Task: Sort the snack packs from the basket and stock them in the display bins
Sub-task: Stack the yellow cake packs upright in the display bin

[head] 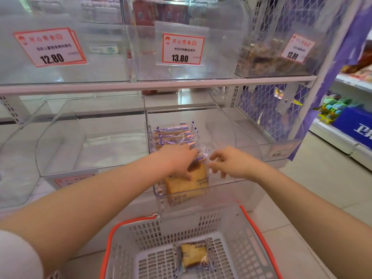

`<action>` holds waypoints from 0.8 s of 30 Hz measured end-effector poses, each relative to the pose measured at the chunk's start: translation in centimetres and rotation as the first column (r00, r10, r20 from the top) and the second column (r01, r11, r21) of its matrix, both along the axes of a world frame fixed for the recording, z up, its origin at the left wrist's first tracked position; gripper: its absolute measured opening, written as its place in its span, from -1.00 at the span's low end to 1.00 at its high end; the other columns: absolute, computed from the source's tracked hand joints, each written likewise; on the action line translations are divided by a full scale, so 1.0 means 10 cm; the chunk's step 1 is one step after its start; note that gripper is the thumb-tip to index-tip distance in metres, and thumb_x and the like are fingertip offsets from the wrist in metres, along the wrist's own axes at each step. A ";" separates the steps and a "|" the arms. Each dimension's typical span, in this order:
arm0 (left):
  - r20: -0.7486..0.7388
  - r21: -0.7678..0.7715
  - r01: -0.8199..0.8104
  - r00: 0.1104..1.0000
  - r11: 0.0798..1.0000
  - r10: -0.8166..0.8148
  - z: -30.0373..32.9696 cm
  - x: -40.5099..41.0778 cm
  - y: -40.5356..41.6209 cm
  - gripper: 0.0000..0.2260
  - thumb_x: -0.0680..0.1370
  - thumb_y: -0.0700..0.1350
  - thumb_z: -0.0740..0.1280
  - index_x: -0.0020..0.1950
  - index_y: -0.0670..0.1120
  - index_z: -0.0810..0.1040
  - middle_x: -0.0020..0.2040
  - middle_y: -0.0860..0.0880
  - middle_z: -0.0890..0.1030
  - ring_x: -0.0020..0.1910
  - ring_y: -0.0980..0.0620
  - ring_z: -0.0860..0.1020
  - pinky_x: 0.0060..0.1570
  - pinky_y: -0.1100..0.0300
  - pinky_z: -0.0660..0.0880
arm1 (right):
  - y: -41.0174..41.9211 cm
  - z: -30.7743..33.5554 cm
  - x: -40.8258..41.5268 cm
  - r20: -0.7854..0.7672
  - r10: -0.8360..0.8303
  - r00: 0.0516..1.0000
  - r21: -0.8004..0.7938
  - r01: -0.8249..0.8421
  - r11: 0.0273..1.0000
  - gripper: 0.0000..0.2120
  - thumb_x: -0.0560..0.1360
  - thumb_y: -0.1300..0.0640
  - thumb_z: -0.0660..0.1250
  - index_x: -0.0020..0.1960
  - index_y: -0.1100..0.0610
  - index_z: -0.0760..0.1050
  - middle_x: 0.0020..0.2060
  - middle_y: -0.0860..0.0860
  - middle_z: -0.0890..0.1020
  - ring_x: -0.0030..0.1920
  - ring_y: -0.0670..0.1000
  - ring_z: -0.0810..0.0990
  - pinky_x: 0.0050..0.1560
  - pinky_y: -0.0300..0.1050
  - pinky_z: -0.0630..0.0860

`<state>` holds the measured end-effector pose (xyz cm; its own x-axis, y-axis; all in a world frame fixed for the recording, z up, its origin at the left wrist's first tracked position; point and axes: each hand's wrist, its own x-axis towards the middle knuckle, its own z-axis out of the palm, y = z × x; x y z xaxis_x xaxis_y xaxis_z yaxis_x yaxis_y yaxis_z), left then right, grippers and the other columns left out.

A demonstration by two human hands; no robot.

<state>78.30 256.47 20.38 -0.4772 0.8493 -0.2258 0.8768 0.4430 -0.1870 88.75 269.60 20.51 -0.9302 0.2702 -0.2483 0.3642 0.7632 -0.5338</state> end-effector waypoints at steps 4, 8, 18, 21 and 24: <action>-0.047 0.258 0.145 0.989 0.955 -0.137 0.16 0.28 -0.15 -0.62 0.54 0.08 0.20 0.31 -0.04 0.37 0.22 -0.05 0.42 0.19 -0.06 0.43 0.00 0.00 0.50 | -0.10 0.10 0.51 -0.370 0.047 0.928 -0.093 -0.088 0.992 -0.95 0.52 0.17 0.29 -0.06 0.04 0.51 -0.39 -0.09 0.58 -0.41 -0.13 0.47 -0.33 -0.26 0.39; -0.046 0.495 0.346 0.927 0.797 -0.373 0.08 0.79 -0.42 -0.72 0.53 0.00 0.16 0.12 -0.10 0.52 0.01 -0.07 0.53 -0.04 -0.08 0.55 -0.19 0.04 0.53 | -0.14 -0.17 0.95 -0.166 0.096 0.982 -0.370 -0.152 0.917 -0.90 0.53 0.23 0.27 -0.05 0.27 0.52 -0.44 -0.07 0.54 -0.53 -0.22 0.38 -0.47 -0.42 0.30; 0.362 -0.069 0.146 0.925 0.987 -0.112 -1.73 1.11 -0.62 -0.80 0.58 -0.07 0.11 0.10 -0.13 0.44 0.08 -0.14 0.53 0.03 -0.18 0.53 -0.11 -0.01 0.51 | -0.20 -2.21 1.06 0.588 0.181 0.789 -0.259 -0.028 0.965 -0.77 0.56 0.04 0.19 -0.07 0.19 0.51 -0.11 0.11 0.61 -0.18 0.06 0.60 -0.25 -0.15 0.50; 0.459 -0.160 0.057 0.888 0.985 0.023 -2.27 1.09 -0.69 -0.80 0.57 -0.09 0.13 0.08 -0.14 0.47 0.09 -0.17 0.54 0.03 -0.18 0.52 -0.12 0.07 0.47 | -0.21 -2.68 1.05 0.674 0.151 0.723 -0.245 0.026 0.969 -0.65 0.56 0.03 0.23 0.07 0.33 0.52 0.02 0.23 0.61 -0.09 0.13 0.60 -0.03 0.00 0.54; 0.525 -0.239 -0.045 0.834 0.970 0.169 -2.66 1.11 -0.82 -0.77 0.58 -0.08 0.13 0.12 -0.14 0.48 0.13 -0.16 0.53 0.07 -0.16 0.50 -0.04 0.03 0.46 | -0.27 -3.07 1.01 0.689 0.124 0.714 -0.274 0.099 0.957 -0.74 0.56 0.06 0.26 -0.15 0.26 0.43 -0.18 0.19 0.53 -0.20 0.12 0.49 -0.16 -0.05 0.43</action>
